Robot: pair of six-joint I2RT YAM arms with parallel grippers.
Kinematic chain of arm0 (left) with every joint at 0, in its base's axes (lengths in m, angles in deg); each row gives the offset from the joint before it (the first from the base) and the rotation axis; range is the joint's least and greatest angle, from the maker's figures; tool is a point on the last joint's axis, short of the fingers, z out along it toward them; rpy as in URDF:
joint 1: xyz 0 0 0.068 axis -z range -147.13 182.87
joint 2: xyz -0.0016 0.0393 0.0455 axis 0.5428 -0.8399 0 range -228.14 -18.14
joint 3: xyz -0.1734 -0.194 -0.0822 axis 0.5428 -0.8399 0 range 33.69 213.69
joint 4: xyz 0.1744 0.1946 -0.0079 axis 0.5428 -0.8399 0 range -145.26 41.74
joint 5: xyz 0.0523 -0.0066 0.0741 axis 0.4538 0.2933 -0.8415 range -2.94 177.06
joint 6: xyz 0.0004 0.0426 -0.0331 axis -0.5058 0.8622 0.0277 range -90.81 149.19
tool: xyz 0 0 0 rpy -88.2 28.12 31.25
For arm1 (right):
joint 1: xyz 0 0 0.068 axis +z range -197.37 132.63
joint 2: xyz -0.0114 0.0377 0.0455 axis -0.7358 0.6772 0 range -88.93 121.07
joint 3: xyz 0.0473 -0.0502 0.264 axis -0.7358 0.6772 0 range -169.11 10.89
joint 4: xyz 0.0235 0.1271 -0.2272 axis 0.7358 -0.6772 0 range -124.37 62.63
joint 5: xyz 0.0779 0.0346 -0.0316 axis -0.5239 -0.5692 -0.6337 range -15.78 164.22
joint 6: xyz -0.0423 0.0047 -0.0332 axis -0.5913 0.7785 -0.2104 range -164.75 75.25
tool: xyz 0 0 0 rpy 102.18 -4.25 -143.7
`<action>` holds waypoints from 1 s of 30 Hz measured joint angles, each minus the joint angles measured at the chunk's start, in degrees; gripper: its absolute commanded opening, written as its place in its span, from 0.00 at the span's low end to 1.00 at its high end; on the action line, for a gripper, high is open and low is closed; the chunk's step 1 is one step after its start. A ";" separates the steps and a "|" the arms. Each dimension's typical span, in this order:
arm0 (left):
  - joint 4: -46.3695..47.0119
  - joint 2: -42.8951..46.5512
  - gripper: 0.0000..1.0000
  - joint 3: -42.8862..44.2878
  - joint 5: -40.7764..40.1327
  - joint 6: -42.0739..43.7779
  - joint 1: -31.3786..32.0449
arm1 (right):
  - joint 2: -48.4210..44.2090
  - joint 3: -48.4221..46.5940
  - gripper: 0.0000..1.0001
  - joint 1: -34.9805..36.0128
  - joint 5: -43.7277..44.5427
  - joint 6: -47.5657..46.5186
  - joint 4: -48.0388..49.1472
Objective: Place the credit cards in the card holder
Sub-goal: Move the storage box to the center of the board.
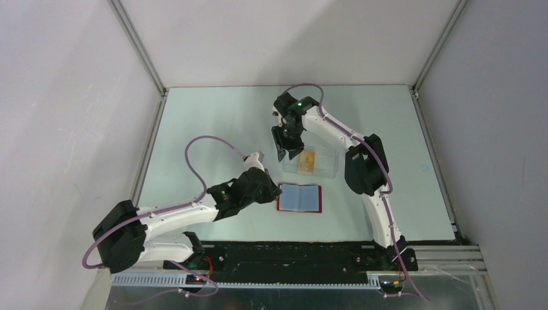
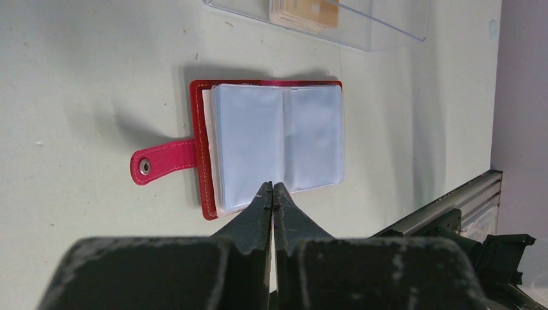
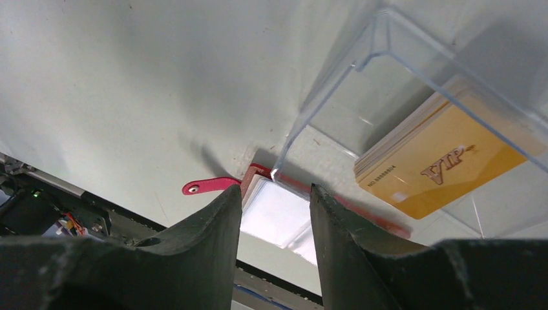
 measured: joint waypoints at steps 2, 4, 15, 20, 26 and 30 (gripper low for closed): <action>0.02 0.09 0.04 0.00 -0.15 0.00 -0.02 | 0.09 0.00 0.45 0.59 0.07 0.02 0.09; 0.02 0.31 0.04 -0.04 -0.17 0.00 -0.07 | 0.42 0.00 0.42 1.18 0.24 0.07 0.09; 0.09 0.42 0.04 -1.03 -0.68 -0.02 -0.13 | 5.53 -0.63 0.18 3.23 5.51 0.02 -0.37; 0.15 0.44 0.04 -1.03 -0.79 -0.02 -0.13 | 5.57 -1.07 0.06 4.33 8.96 -0.76 -0.59; 0.15 0.44 0.04 -1.03 -0.81 -0.02 -0.13 | 4.35 0.70 0.00 5.42 11.85 -1.79 -0.90; 0.17 0.24 0.04 -1.03 -0.74 0.00 -0.13 | 1.92 4.81 0.00 5.73 13.20 -3.17 -0.44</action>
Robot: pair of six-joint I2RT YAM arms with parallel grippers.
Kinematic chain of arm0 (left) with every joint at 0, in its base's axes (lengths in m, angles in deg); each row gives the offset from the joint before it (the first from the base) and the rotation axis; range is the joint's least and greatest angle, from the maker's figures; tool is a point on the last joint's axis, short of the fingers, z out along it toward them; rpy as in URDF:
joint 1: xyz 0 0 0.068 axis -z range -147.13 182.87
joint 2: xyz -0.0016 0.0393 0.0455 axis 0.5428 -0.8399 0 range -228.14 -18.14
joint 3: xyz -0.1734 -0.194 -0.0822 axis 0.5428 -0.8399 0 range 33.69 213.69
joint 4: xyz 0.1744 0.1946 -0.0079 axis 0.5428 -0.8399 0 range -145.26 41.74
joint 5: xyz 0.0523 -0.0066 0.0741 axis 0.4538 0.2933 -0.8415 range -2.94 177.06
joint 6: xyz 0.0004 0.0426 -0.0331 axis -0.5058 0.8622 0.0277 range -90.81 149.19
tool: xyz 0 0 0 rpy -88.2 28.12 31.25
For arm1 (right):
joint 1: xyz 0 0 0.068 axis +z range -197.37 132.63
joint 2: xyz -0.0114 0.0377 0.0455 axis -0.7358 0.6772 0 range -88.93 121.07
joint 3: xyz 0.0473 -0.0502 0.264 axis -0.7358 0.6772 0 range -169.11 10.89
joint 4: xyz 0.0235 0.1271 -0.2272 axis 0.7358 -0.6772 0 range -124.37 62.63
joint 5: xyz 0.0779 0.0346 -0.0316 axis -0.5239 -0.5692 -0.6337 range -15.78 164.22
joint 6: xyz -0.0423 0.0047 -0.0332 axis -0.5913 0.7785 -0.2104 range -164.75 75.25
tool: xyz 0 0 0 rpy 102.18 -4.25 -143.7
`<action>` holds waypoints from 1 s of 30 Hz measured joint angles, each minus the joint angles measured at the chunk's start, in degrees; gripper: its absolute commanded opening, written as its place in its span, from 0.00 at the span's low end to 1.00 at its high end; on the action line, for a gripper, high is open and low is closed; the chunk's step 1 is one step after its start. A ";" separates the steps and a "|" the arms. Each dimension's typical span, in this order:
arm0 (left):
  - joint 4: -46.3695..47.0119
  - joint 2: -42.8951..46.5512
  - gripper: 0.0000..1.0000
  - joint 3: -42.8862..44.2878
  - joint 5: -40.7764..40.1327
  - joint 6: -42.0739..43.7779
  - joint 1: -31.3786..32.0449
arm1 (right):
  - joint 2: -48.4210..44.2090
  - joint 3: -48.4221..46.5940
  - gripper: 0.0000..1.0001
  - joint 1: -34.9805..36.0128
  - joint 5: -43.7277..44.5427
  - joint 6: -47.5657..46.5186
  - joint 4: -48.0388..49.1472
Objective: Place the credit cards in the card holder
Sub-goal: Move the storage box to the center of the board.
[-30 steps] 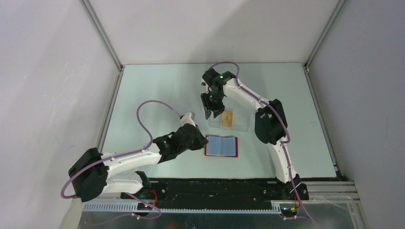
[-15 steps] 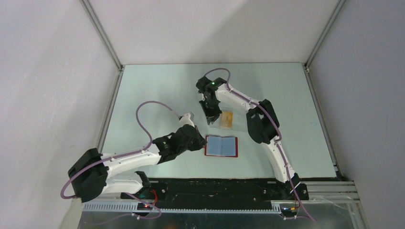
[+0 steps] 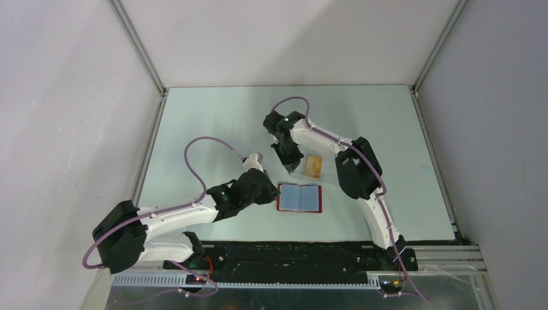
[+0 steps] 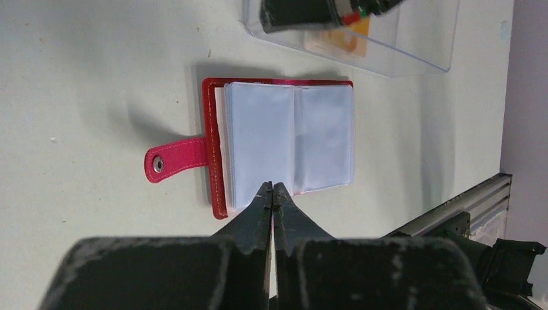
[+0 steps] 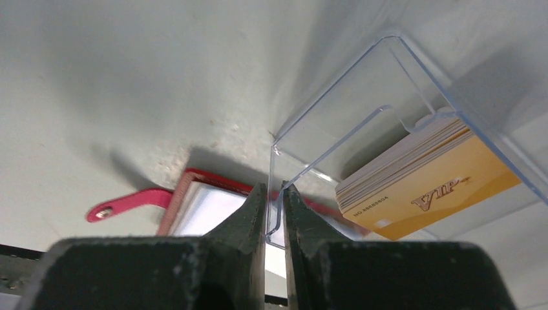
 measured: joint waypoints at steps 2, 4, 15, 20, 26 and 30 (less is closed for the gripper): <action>0.00 -0.11 0.04 0.00 0.02 0.02 0.00 | -1.73 2.84 0.00 0.07 0.72 -0.72 0.26; 0.00 -0.26 0.04 0.00 0.00 0.00 0.00 | -3.32 5.51 0.00 0.07 1.33 -1.44 0.50; 0.63 -3.02 0.12 0.09 0.96 0.11 0.00 | -10.75 17.03 0.42 0.00 4.94 -3.54 3.48; 0.35 -5.64 0.28 1.62 1.53 0.20 0.00 | -12.87 17.11 0.54 -0.92 4.02 -2.73 4.20; -1.05 -6.71 0.41 3.74 1.51 0.07 -0.70 | -19.06 18.88 0.61 -3.82 -0.46 -1.11 5.99; -1.81 -7.78 0.47 3.76 2.82 -0.46 -3.93 | -22.12 20.87 0.61 -5.60 -2.84 -0.04 7.06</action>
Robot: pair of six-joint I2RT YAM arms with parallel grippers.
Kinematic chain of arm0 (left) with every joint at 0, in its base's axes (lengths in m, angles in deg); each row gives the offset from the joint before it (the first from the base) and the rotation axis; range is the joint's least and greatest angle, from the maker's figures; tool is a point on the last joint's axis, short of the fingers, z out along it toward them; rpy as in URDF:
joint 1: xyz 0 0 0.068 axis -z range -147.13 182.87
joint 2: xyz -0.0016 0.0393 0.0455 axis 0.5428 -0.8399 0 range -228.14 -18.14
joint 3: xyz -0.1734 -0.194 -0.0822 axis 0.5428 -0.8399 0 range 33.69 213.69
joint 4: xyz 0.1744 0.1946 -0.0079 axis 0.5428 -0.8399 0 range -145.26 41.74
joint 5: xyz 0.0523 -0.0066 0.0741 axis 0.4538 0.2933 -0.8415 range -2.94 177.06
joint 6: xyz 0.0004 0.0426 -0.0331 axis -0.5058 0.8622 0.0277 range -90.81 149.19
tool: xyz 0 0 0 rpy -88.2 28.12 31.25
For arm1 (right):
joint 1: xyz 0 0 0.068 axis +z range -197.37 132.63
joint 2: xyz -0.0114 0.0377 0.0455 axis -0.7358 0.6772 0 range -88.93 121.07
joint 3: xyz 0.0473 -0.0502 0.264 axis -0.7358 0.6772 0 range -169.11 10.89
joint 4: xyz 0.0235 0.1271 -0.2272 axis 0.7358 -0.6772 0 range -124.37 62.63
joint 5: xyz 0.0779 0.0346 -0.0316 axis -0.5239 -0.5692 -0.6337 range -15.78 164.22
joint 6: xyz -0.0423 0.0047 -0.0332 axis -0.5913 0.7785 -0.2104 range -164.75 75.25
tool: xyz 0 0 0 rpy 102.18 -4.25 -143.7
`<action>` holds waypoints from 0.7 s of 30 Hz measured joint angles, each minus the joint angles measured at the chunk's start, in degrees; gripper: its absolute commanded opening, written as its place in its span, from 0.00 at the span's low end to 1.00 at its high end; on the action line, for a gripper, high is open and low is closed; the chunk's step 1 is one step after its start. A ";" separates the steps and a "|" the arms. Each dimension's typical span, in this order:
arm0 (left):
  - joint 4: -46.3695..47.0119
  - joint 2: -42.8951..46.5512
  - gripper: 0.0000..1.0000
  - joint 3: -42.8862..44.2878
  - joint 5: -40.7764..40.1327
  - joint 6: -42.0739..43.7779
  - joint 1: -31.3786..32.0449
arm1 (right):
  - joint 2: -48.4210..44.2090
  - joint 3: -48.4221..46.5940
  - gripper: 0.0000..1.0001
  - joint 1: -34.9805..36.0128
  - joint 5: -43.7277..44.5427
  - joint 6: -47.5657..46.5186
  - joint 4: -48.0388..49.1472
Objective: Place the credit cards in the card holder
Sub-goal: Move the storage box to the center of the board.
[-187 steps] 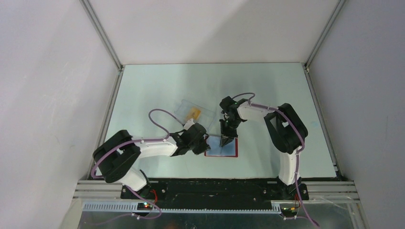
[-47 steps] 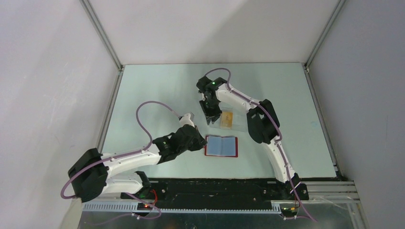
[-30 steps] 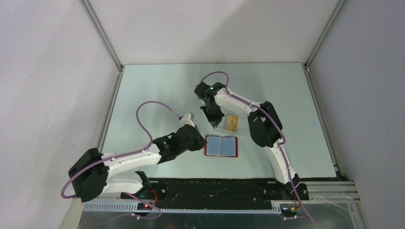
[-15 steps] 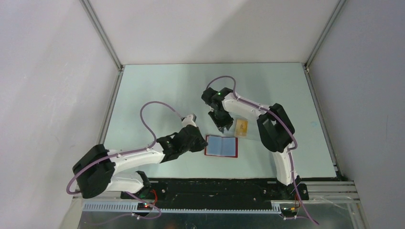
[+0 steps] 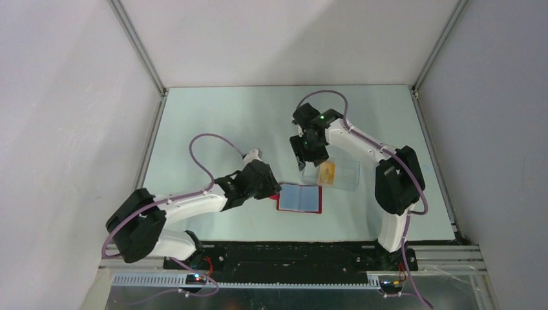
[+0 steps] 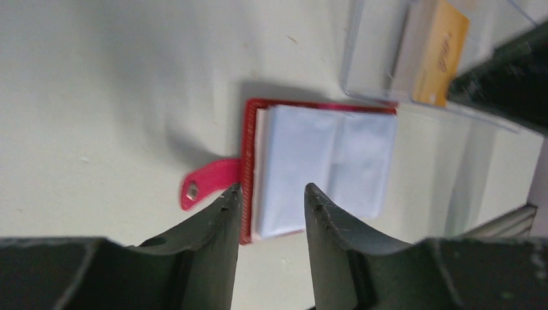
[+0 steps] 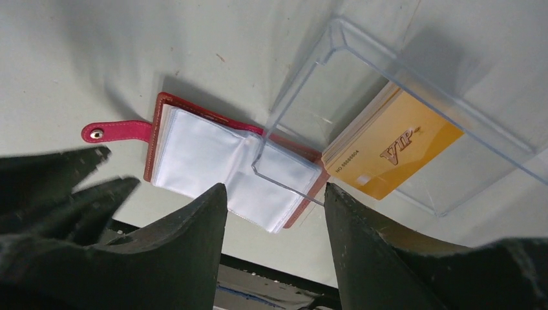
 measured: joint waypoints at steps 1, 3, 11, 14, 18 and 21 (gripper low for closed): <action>-0.17 -0.50 0.50 0.02 0.35 -0.09 -1.22 | -0.52 0.94 0.61 -0.57 -0.59 0.22 0.39; -0.48 -1.44 0.53 0.02 1.11 -0.04 -3.32 | -1.03 2.43 0.62 -1.31 -1.51 0.79 0.76; -1.44 -7.28 0.58 1.16 5.77 0.57 -5.60 | -3.96 8.22 0.64 -3.34 -4.96 2.08 1.77; -2.14 -6.47 0.63 1.16 5.73 0.70 -5.68 | -6.25 9.31 0.65 -3.78 -5.99 2.29 2.08; -5.49 -2.93 0.65 1.16 4.57 0.98 -6.40 | -8.20 10.16 0.66 -3.89 -6.60 2.62 2.56; -7.63 0.09 0.68 1.11 4.11 0.98 -8.00 | -8.74 10.88 0.66 -3.89 -7.28 2.75 2.93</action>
